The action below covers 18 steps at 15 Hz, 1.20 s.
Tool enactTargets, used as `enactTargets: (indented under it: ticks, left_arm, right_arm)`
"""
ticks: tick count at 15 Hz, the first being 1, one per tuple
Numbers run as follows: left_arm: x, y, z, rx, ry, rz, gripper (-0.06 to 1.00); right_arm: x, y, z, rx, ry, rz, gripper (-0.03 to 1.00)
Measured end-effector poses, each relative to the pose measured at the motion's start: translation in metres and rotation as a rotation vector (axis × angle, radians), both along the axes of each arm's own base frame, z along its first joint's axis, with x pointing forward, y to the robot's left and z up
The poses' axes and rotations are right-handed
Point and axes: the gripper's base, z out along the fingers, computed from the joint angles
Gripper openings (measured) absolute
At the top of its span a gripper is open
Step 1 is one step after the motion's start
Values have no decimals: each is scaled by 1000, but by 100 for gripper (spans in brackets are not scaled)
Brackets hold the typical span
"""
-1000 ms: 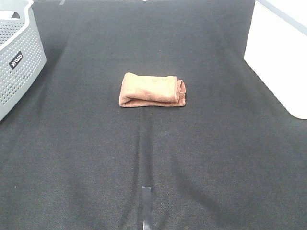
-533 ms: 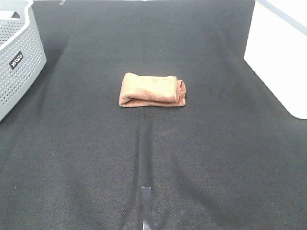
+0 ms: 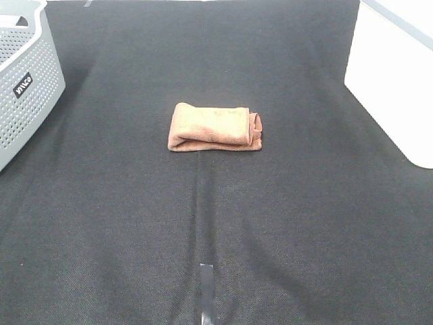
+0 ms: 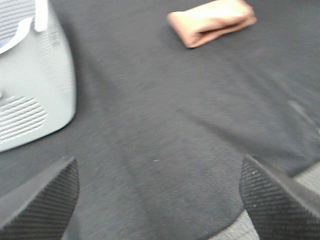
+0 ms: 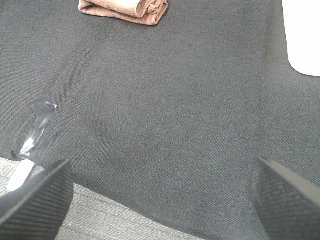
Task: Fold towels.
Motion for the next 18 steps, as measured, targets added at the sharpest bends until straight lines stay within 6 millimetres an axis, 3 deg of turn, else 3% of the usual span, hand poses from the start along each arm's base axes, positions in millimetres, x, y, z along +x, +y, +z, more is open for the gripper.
enactTargets:
  ticks: [5,9,18]
  left_arm:
    - [1,-1,0,0,-3,171,83]
    - [1,-1,0,0,-3,173,83]
    - [1,-1,0,1,-3,173,83]
  right_arm:
    - [-3,-2,1,10,-28,-104,89]
    - [-21,-2,0,19,-145,-131,89]
    - [-22,-2,-1,20,-149,-130,89]
